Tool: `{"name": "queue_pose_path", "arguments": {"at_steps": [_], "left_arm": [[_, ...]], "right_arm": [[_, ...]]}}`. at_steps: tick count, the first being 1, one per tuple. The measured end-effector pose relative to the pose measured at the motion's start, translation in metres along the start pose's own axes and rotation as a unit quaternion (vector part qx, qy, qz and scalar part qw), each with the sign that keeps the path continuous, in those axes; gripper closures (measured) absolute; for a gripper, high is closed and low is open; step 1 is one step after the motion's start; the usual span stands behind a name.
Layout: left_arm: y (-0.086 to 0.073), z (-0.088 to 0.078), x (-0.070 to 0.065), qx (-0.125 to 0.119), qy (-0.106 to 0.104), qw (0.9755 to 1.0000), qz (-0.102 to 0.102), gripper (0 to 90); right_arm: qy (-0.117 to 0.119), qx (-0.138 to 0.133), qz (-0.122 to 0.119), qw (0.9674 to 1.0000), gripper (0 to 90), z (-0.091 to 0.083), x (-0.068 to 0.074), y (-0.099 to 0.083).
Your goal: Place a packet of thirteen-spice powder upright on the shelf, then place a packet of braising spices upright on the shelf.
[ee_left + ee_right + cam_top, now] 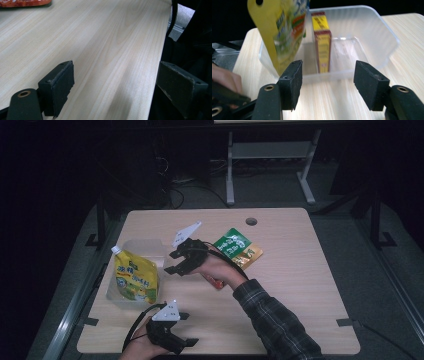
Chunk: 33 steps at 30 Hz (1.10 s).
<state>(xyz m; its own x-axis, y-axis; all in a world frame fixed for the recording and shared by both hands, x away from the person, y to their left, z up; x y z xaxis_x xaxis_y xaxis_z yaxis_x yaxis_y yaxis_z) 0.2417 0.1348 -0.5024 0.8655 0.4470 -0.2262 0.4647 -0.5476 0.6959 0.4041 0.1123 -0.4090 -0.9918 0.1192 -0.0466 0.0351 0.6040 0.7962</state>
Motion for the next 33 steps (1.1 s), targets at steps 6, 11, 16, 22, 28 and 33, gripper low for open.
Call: {"name": "queue_pose_path", "arguments": {"at_steps": [6,11,16,22,28,33], "left_arm": [[-0.001,0.002,-0.001,0.003,-0.001,1.0,-0.001,14.2],[-0.001,0.002,-0.001,0.004,0.0,1.0,0.001,14.2],[-0.001,0.002,-0.001,0.002,0.0,1.0,0.002,14.2],[-0.001,0.001,-0.002,-0.002,-0.001,1.0,0.0,14.2],[-0.001,0.001,-0.002,0.0,-0.002,1.0,0.002,14.2],[-0.001,0.0,-0.002,-0.004,-0.002,1.0,0.001,14.3]], "right_arm": [[-0.035,0.016,0.021,0.999,39.7,-0.015,-0.014,-0.024],[-0.074,0.03,0.048,0.9956,41.6,-0.025,-0.034,-0.045],[-0.147,0.033,0.114,0.982,55.2,-0.033,-0.069,-0.066],[-0.181,0.029,0.156,0.9705,79.4,-0.025,-0.1,-0.091],[-0.202,0.034,0.165,0.9649,89.7,-0.011,-0.122,-0.116],[-0.197,0.039,0.176,0.9636,90.0,0.0,-0.128,-0.13]]}}
Point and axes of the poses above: each handheld gripper's, and its own axes: z roughly forward along the jaws, y roughly out of its top, x roughly to its left, the point moved 8 cm from there along z, roughly forward along the jaws, and after that the axes turned 6 degrees about -z, right-handed, at the moved point
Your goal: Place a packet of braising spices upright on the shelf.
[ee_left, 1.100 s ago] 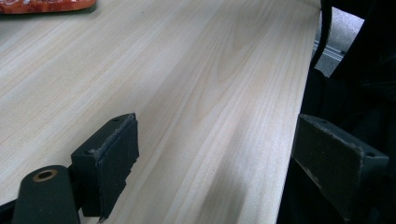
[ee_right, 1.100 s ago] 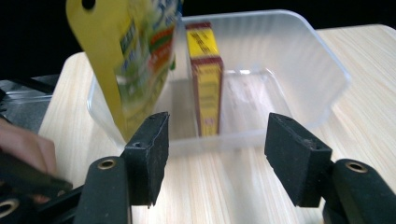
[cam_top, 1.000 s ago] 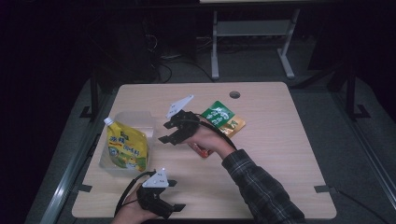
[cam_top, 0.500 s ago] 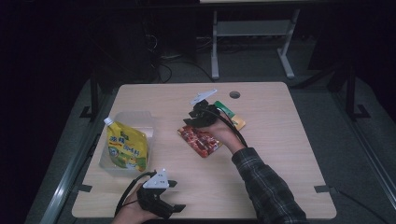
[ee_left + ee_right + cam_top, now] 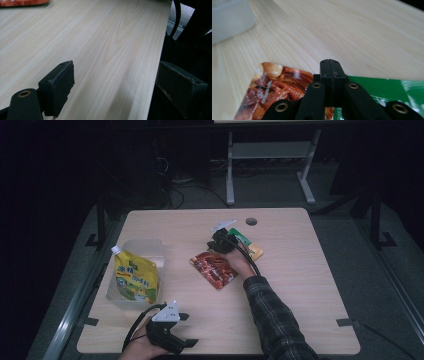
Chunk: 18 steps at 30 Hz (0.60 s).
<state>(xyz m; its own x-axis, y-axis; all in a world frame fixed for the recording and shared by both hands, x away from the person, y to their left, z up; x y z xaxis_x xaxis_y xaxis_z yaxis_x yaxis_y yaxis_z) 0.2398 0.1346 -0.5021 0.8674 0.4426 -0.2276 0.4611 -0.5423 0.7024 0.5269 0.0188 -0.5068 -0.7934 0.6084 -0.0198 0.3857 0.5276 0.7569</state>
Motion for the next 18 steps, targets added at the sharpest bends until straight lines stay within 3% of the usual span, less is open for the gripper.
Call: {"name": "queue_pose_path", "arguments": {"at_steps": [8,16,18], "left_arm": [[0.0,0.001,-0.001,-0.001,-0.003,1.0,-0.001,14.3],[-0.002,0.002,-0.002,0.007,-0.001,1.0,0.004,14.3],[-0.002,0.001,-0.002,0.006,0.0,1.0,0.004,14.4]], "right_arm": [[0.0,-0.002,0.006,1.0,90.0,0.016,-0.007,-0.013],[-0.003,-0.002,0.003,1.0,90.0,0.013,-0.005,-0.021],[0.003,-0.003,0.014,0.9999,90.0,0.011,-0.004,-0.023]]}}
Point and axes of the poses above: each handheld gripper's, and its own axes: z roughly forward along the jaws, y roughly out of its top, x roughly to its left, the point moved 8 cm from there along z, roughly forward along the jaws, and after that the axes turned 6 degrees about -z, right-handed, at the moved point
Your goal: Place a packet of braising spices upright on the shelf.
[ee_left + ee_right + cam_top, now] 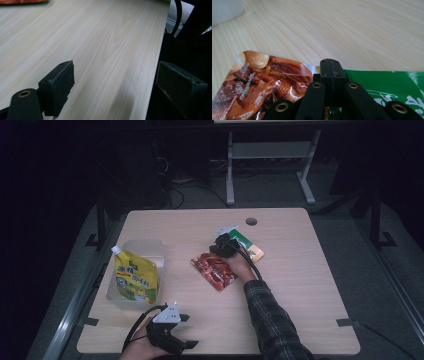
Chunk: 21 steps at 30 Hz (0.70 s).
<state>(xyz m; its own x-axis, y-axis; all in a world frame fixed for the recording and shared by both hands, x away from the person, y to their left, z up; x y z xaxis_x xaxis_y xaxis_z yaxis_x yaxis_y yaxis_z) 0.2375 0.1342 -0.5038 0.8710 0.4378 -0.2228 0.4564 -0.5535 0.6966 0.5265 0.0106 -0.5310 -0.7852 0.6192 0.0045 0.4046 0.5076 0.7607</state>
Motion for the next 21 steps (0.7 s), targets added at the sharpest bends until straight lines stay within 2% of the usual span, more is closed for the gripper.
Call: {"name": "queue_pose_path", "arguments": {"at_steps": [1,2,3,10,21], "left_arm": [[0.0,0.0,0.0,0.0,0.0,1.0,0.0,14.4],[0.0,0.0,0.0,0.0,0.0,1.0,0.0,14.4],[0.0,0.0,0.0,0.002,0.0,1.0,0.001,14.4],[-0.001,0.003,-0.001,0.007,0.0,1.0,0.003,14.4],[-0.001,0.004,-0.002,0.008,0.001,1.0,0.003,14.5]], "right_arm": [[0.008,-0.001,0.01,0.9999,90.0,-0.002,0.0,-0.002],[0.008,-0.001,0.01,0.9999,90.0,-0.002,0.0,-0.002],[0.015,-0.001,0.026,0.9996,90.0,-0.006,0.001,-0.005],[0.001,-0.002,0.01,1.0,90.0,-0.021,0.011,-0.018],[-0.007,-0.001,0.011,0.9999,90.0,-0.05,0.036,-0.042]]}}
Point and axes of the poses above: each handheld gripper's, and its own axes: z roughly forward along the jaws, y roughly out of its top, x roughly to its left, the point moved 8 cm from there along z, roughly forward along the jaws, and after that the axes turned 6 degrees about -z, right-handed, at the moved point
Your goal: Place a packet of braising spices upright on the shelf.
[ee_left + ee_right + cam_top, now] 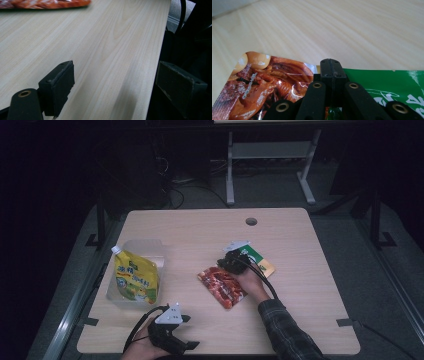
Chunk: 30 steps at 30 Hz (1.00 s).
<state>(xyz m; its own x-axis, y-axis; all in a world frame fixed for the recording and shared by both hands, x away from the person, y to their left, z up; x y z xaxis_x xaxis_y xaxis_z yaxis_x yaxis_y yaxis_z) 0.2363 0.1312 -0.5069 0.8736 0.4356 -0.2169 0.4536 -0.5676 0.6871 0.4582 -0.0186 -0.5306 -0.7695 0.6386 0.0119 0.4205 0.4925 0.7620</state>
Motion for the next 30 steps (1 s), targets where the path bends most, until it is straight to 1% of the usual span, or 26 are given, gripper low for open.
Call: {"name": "queue_pose_path", "arguments": {"at_steps": [2,5,7,10,14,15,16,17,20,21,22,23,25,27,28,29,30], "left_arm": [[0.0,0.0,0.0,0.0,0.0,1.0,0.0,14.6],[0.0,0.0,0.0,-0.001,0.001,1.0,-0.001,14.6],[0.0,0.0,0.0,-0.002,0.001,1.0,0.0,14.6],[0.0,0.0,0.0,-0.002,0.002,1.0,0.001,14.6],[0.001,-0.001,0.001,-0.004,0.003,1.0,0.001,14.6],[0.001,-0.002,0.001,-0.006,0.002,1.0,0.0,14.6],[0.001,-0.002,0.001,-0.008,0.002,1.0,-0.001,14.6],[0.001,-0.002,0.001,-0.009,0.002,1.0,-0.002,14.6],[0.001,-0.001,0.0,-0.01,-0.002,0.9999,-0.005,14.6],[0.001,-0.002,0.001,-0.007,-0.002,1.0,-0.003,14.6],[0.001,-0.001,0.001,-0.008,-0.002,1.0,-0.005,14.6],[0.002,-0.001,0.0,-0.01,-0.002,0.9999,-0.007,14.6],[0.002,-0.001,0.0,-0.011,-0.002,0.9999,-0.008,14.5],[0.002,-0.001,0.0,-0.011,-0.002,0.9999,-0.008,14.5],[0.002,-0.001,0.001,-0.012,-0.001,0.9999,-0.009,14.5],[0.002,-0.001,0.001,-0.012,0.0,0.9999,-0.008,14.5],[0.002,-0.001,0.001,-0.011,0.0,0.9999,-0.008,14.4]], "right_arm": [[0.002,-0.001,-0.001,1.0,90.0,-0.006,0.005,-0.005],[0.006,0.0,0.006,1.0,90.0,-0.015,0.013,-0.013],[0.012,-0.001,0.006,0.9999,90.0,-0.022,0.018,-0.019],[0.016,0.005,0.008,0.9998,90.0,-0.031,0.025,-0.026],[0.018,0.015,-0.003,0.9997,90.0,-0.036,0.03,-0.029],[0.023,0.017,-0.007,0.9996,90.0,-0.037,0.031,-0.029],[0.025,0.014,-0.016,0.9995,90.0,-0.04,0.032,-0.026],[0.024,0.012,-0.019,0.9995,90.0,-0.043,0.032,-0.023],[0.023,0.011,-0.041,0.9988,90.0,-0.057,0.028,-0.017],[0.024,0.012,-0.042,0.9988,90.0,-0.062,0.026,-0.016],[0.024,0.009,-0.042,0.9988,90.0,-0.065,0.023,-0.016],[0.022,0.013,-0.044,0.9987,90.0,-0.07,0.019,-0.018],[0.019,0.023,-0.042,0.9987,90.0,-0.077,0.011,-0.022],[0.009,0.025,-0.041,0.9988,90.0,-0.085,0.001,-0.026],[0.005,0.026,-0.034,0.999,90.0,-0.09,-0.005,-0.029],[0.003,0.027,-0.035,0.999,90.0,-0.094,-0.009,-0.031],[-0.001,0.028,-0.03,0.9992,90.0,-0.097,-0.015,-0.033]]}}
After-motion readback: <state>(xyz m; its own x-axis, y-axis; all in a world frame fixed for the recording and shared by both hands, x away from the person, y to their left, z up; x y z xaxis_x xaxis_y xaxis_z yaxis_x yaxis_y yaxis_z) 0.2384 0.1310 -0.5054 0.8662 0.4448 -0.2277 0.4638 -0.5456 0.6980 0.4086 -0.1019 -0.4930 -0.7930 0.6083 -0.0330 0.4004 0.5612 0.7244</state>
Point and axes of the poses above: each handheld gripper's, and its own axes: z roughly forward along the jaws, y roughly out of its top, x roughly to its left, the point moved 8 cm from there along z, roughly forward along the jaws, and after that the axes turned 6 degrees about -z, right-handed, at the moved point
